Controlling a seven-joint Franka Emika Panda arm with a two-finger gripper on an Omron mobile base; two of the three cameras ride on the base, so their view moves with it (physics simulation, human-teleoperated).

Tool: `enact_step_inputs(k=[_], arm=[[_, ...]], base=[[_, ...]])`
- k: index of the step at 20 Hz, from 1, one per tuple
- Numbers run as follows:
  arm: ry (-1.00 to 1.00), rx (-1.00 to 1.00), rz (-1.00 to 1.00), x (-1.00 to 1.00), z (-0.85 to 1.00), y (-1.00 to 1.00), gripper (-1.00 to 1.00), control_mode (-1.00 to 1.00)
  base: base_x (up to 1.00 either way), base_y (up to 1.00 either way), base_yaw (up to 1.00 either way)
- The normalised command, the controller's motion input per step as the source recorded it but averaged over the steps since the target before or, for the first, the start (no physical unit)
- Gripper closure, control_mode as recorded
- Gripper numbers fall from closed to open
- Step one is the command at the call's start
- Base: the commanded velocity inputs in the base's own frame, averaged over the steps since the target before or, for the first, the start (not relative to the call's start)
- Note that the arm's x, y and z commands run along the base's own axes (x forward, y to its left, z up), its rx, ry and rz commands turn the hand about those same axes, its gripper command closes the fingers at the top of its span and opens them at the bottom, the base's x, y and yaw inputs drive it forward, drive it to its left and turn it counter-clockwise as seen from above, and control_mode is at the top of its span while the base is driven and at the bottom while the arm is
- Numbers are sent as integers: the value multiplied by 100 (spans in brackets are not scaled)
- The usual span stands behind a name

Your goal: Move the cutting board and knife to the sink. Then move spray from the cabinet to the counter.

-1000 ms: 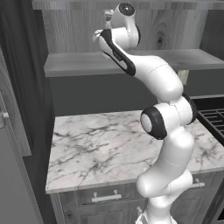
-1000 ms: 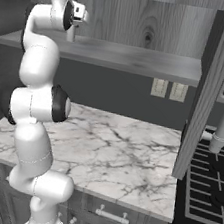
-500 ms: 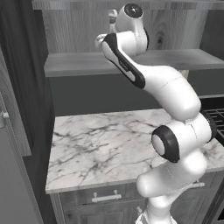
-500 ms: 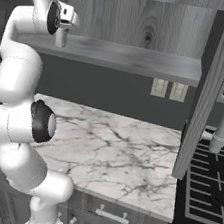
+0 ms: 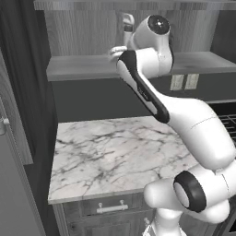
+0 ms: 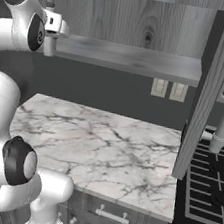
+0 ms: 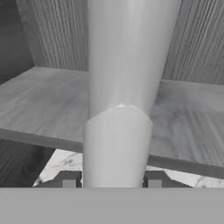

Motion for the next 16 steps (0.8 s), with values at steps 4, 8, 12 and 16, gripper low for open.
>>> enact_step_inputs(k=[4,8,12,16], arm=[[-1,0,9,-86,0,-23,100,-100],[0,1,16,-80,0,-27,100,-100],[0,1,23,-71,0,-23,100,-100],[0,0,32,-22,-16,-22,100,-100]], base=[[0,0,0],[0,0,0],[0,0,0],[0,0,0]])
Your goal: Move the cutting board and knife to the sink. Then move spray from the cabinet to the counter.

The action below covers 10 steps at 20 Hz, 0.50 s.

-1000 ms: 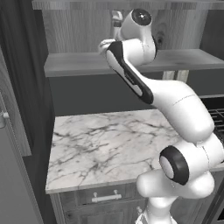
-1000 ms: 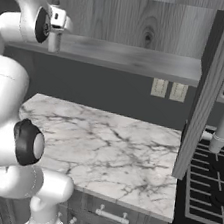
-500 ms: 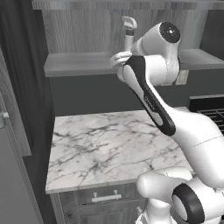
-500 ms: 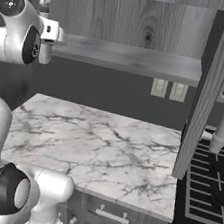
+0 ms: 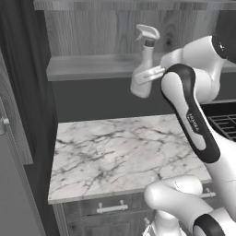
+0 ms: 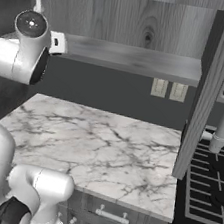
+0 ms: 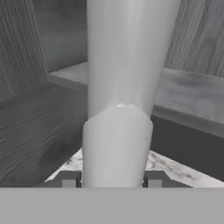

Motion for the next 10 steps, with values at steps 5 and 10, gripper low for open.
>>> enact_step_inputs(k=[5,10], arm=[[0,0,33,-1,-29,-25,100,-100],[0,0,29,0,-37,-8,100,-100]], base=[[0,0,0],[0,0,0]])
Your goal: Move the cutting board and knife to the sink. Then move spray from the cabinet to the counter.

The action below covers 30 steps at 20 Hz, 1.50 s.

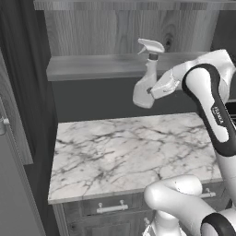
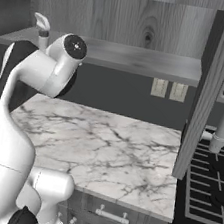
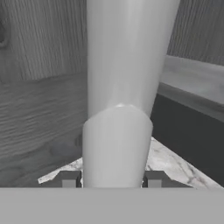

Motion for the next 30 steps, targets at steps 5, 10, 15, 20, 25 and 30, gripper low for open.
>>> enact_step_inputs(k=[5,10,15,20,25,30], arm=[[1,0,20,0,-51,0,100,-100],[4,-2,14,0,-54,0,100,-100],[8,-3,4,0,-51,0,100,-100],[12,-7,0,3,-51,0,100,-100],[15,-8,0,21,-42,0,100,-100],[11,-4,-4,26,-39,0,100,-100]], base=[[0,0,0],[0,0,0],[0,0,0],[0,0,0],[0,0,0],[0,0,0]])
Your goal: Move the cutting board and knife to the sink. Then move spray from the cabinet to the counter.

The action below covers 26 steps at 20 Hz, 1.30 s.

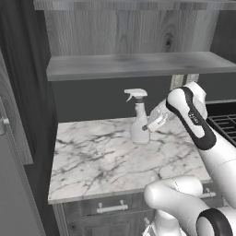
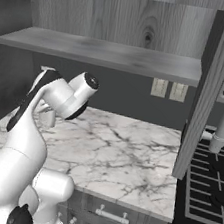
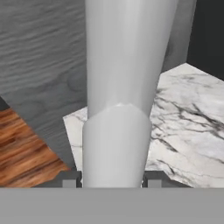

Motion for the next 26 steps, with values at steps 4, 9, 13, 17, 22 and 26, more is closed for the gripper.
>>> enact_step_inputs(k=[4,9,13,17,22,26], arm=[[6,0,-8,24,-57,0,100,-100],[4,0,-8,30,-46,0,100,-100],[0,0,-5,6,-34,6,100,-100],[-12,0,0,0,-29,20,100,-100],[-16,0,0,5,-20,21,100,-100],[-10,0,0,5,-14,10,100,-100]], base=[[0,0,0],[0,0,0],[0,0,0],[0,0,0],[0,0,0],[0,0,0]])
